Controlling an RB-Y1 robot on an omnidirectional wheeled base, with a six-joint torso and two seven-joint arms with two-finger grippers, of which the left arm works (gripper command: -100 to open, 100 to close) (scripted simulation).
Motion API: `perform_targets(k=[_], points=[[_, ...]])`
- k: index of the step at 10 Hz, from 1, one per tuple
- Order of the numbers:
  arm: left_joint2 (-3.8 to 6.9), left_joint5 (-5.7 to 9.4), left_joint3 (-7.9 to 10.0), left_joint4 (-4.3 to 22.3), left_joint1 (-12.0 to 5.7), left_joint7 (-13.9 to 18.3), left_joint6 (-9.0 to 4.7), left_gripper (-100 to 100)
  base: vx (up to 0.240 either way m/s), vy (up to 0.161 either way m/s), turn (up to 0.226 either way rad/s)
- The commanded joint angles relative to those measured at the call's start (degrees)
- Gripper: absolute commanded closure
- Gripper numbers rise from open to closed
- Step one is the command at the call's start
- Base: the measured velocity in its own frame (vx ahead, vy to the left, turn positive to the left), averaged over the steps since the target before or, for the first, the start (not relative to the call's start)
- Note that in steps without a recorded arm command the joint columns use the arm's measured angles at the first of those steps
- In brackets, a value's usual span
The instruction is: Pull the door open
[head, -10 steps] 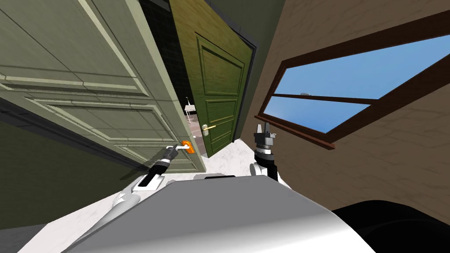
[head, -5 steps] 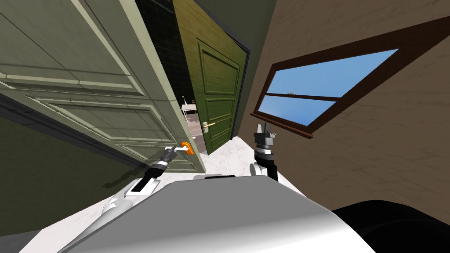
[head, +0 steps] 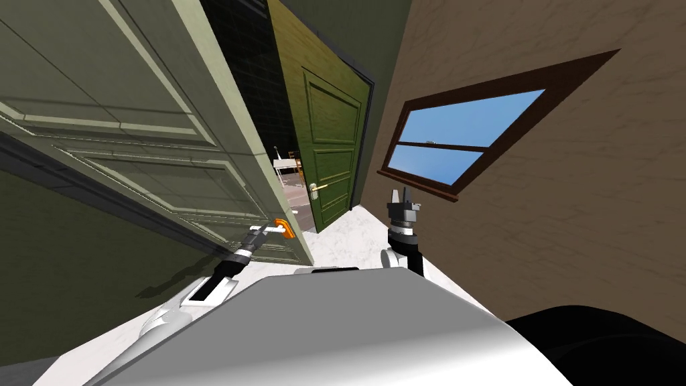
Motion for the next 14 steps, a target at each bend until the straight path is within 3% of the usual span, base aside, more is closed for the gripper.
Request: perform_targets(k=[1, 9, 10, 11, 14], points=[[0.49, -0.11, -0.33, 0.36, 0.35, 0.47, -1.20, 100, -0.140, 0.082, -0.151], [3.02, -0.65, -2.06, 2.25, 2.17, 2.90, -7.47, 100, -0.209, 0.085, -0.147], [3.00, -0.46, -1.44, 2.56, 1.75, 2.56, -6.69, 100, -0.097, 0.047, -0.024], [3.44, -0.59, -1.75, 3.27, 2.12, 3.01, -8.05, 100, -0.167, 0.058, -0.132], [4.21, -0.77, -2.21, 4.23, 2.67, 3.75, -10.39, 100, -0.215, 0.112, -0.185]])
